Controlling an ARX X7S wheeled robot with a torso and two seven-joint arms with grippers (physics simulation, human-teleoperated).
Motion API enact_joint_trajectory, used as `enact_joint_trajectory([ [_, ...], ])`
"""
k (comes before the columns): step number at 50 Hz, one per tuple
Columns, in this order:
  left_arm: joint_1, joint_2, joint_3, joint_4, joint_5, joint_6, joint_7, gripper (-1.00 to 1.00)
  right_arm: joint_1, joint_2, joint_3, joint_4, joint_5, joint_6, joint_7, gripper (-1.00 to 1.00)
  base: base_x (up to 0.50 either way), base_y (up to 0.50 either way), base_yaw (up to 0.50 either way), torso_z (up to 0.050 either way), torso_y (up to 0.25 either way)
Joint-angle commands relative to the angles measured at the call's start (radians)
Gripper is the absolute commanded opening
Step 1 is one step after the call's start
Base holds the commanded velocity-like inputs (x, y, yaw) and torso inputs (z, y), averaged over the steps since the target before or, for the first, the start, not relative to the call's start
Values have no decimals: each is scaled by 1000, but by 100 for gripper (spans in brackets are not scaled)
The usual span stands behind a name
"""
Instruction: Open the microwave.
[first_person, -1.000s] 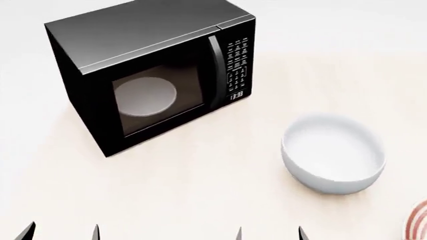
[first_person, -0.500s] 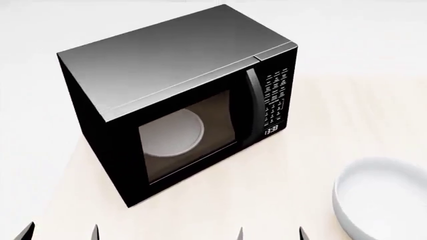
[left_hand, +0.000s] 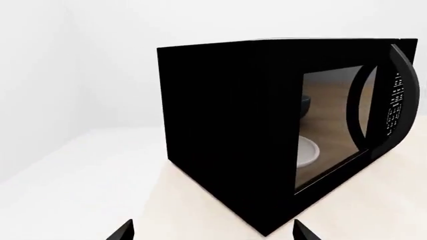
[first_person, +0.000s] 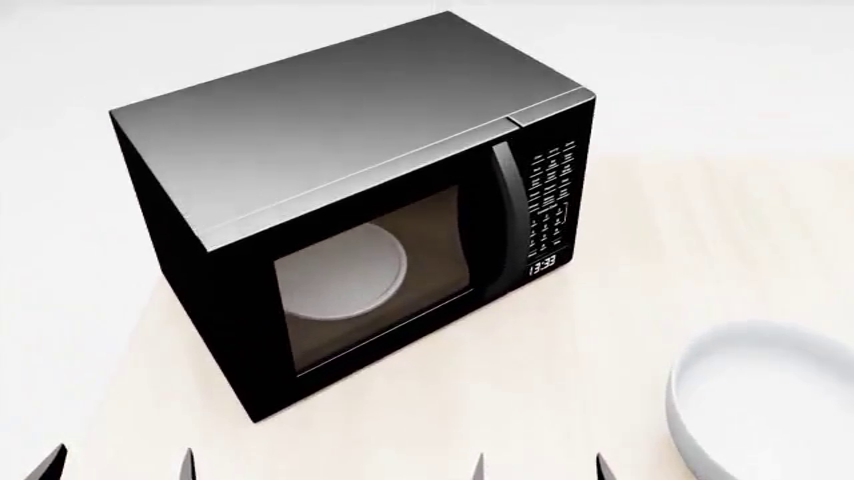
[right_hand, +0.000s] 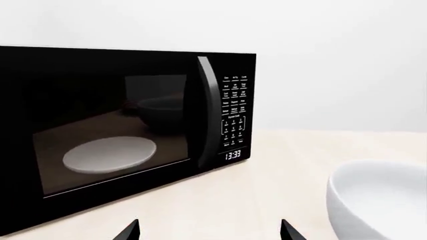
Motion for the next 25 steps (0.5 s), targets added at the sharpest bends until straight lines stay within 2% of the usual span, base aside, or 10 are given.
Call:
enact_joint_trajectory([
  [1,-1,-6,5,0,-9,4,-5,100,0,6,-6,-4,4,-3,11,100,0,0,0,0,0],
  [5,-2,-8,13,-5,-1,7,-8,100,1,8,-10,-2,4,-8,12,100,0,0,0,1,-62],
  [18,-7,-13,22,-14,-4,17,-14,100,-2,19,-18,-4,7,-20,17,100,0,0,0,7,-196],
  [25,13,-22,22,33,-10,6,-21,100,-30,31,-27,-73,-3,-11,30,100,0,0,0,8,-197],
])
